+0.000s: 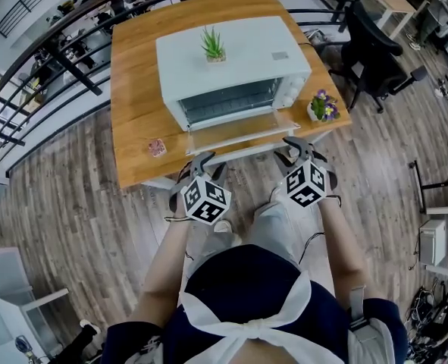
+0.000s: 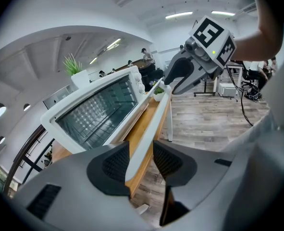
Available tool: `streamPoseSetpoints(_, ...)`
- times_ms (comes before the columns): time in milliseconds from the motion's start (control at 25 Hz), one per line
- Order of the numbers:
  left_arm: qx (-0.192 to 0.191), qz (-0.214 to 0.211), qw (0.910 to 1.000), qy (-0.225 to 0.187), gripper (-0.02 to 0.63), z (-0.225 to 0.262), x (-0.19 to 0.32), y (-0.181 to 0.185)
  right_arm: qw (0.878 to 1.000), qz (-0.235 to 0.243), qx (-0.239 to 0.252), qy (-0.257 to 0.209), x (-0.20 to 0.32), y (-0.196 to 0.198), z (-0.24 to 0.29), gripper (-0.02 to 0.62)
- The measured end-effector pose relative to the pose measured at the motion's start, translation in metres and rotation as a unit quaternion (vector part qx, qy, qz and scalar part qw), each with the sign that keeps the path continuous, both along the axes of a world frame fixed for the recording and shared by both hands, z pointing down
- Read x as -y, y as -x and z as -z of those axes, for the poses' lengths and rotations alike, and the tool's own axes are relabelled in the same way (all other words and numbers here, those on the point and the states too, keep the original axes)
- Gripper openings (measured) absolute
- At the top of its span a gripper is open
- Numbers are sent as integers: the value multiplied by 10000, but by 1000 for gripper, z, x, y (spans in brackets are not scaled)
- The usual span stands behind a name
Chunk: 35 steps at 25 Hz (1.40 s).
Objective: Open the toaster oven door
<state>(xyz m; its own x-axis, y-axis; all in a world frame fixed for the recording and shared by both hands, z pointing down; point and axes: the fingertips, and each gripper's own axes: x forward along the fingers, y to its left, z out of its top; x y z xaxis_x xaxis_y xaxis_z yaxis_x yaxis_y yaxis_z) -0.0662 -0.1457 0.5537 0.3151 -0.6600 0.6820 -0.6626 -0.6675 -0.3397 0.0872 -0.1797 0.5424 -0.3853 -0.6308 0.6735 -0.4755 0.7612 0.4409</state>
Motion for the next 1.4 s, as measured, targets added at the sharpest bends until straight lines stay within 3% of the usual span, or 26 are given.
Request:
streamPoseSetpoints(440, 46, -116, 9999, 88, 161, -11, -9, -3, 9995, 37, -105, -310, 10, 5, 14, 160)
streamPoseSetpoints(1400, 83, -213, 9993, 305, 163, -25, -22, -7, 9988, 353, -348, -35, 11, 26, -8, 101)
